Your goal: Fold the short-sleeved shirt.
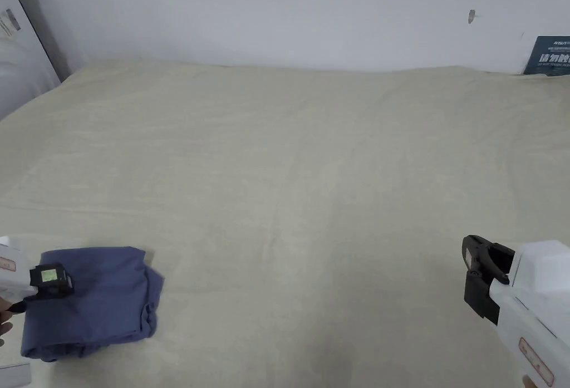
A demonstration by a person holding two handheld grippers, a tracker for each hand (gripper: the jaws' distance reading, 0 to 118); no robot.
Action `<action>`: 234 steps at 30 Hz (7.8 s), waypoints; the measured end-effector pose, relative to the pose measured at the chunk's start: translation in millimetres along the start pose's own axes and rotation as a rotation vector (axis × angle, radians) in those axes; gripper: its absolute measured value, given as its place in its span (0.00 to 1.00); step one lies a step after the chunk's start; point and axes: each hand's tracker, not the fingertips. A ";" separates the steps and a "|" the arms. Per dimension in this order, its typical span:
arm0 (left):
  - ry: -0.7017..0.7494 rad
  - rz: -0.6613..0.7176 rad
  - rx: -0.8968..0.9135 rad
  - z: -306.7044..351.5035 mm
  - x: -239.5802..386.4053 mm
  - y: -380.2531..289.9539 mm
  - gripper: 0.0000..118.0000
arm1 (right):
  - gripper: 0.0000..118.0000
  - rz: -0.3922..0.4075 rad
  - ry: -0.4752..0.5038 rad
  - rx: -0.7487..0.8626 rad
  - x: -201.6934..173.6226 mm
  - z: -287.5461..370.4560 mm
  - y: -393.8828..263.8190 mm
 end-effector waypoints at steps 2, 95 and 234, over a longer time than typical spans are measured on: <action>0.013 -0.004 0.068 19.0 5.9 -3.5 0.96 | 0.00 -0.007 -0.002 0.008 3.8 7.2 2.4; -0.425 -0.354 1.093 236.1 308.2 -238.1 0.00 | 0.00 -0.005 -0.259 0.282 63.6 135.8 59.6; -0.392 -0.355 1.119 236.5 310.2 -248.5 1.00 | 1.00 -0.003 -0.288 0.293 67.4 138.5 52.4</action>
